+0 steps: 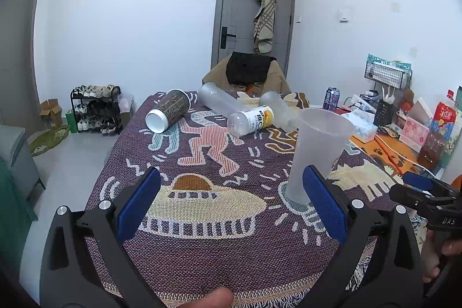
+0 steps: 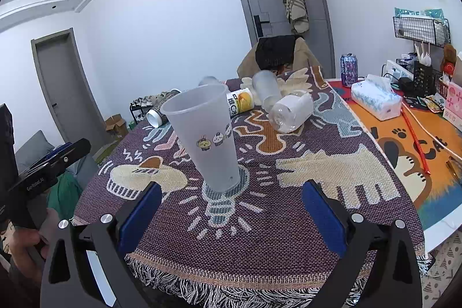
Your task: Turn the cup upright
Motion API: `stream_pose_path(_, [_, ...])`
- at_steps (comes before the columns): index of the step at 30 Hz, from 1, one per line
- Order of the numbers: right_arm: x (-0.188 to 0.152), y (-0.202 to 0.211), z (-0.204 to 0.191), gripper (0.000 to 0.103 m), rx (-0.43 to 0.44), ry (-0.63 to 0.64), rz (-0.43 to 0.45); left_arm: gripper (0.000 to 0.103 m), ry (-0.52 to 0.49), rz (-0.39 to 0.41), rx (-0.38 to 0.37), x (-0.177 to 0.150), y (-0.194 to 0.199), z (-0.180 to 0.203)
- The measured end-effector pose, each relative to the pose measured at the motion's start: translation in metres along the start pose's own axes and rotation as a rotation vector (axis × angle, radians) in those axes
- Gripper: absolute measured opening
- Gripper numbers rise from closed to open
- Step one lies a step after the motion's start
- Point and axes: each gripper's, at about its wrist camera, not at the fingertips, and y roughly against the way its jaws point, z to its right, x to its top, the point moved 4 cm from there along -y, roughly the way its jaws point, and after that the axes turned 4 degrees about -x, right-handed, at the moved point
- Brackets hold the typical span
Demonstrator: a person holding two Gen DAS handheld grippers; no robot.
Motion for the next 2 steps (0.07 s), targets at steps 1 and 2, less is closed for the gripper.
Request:
stream_pose_path(1, [-0.0005,-0.0018,-0.0001,0.095,0.001,0.0,-0.005,0.098,0.002,-0.002,0.001,-0.0009,-0.0002,-0.0012])
stream_pose_path(2, [-0.0012,-0.0066,-0.0012,0.095,0.002,0.006,-0.015,0.098,0.01,-0.007,0.002,-0.0026,-0.002,-0.0042])
